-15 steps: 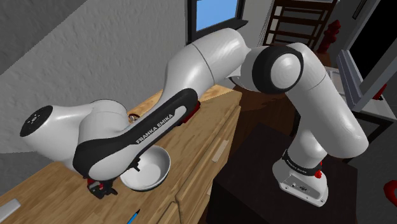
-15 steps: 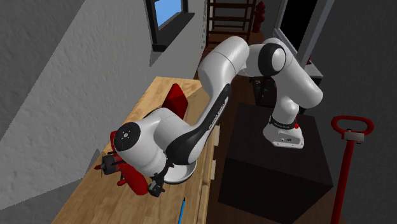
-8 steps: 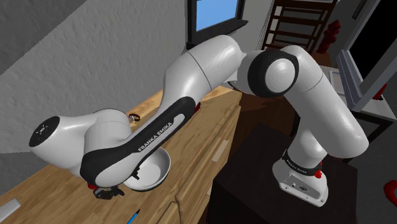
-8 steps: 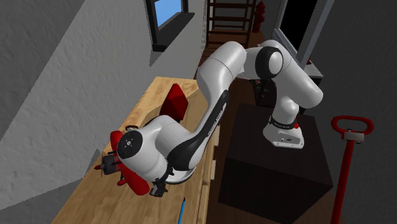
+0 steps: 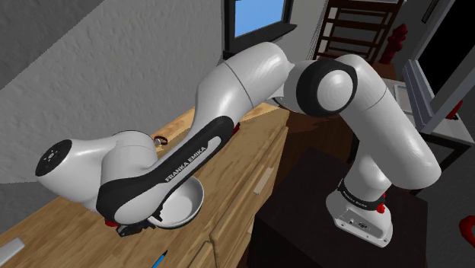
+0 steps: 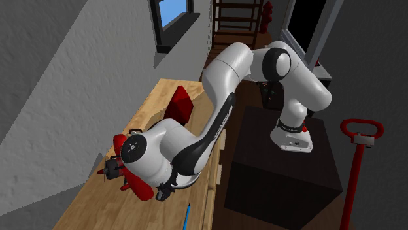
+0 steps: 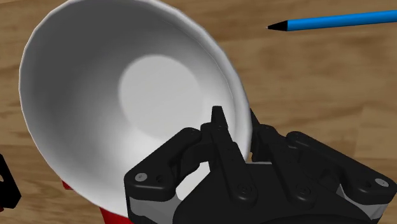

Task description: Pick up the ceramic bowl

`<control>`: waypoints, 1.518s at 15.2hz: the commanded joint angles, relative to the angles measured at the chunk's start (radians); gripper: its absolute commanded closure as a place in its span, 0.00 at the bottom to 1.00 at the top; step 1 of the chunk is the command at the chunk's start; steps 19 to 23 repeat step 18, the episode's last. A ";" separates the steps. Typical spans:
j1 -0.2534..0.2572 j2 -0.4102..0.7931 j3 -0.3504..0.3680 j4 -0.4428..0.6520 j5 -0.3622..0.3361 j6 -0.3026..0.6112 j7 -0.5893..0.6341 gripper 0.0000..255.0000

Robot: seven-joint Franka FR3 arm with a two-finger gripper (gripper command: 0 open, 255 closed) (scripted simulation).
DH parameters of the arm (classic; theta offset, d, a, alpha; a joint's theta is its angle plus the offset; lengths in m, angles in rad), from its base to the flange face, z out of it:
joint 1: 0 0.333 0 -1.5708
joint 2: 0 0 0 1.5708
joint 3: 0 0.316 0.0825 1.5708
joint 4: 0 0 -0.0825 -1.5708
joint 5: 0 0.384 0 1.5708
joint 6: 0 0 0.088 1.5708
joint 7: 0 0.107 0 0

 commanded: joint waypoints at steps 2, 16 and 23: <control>0.000 -0.006 0.002 0.005 0.002 -0.009 -0.002 1.00; 0.001 -0.078 0.025 0.076 0.037 -0.143 -0.033 1.00; 0.001 -0.079 0.025 0.077 0.037 -0.144 -0.033 1.00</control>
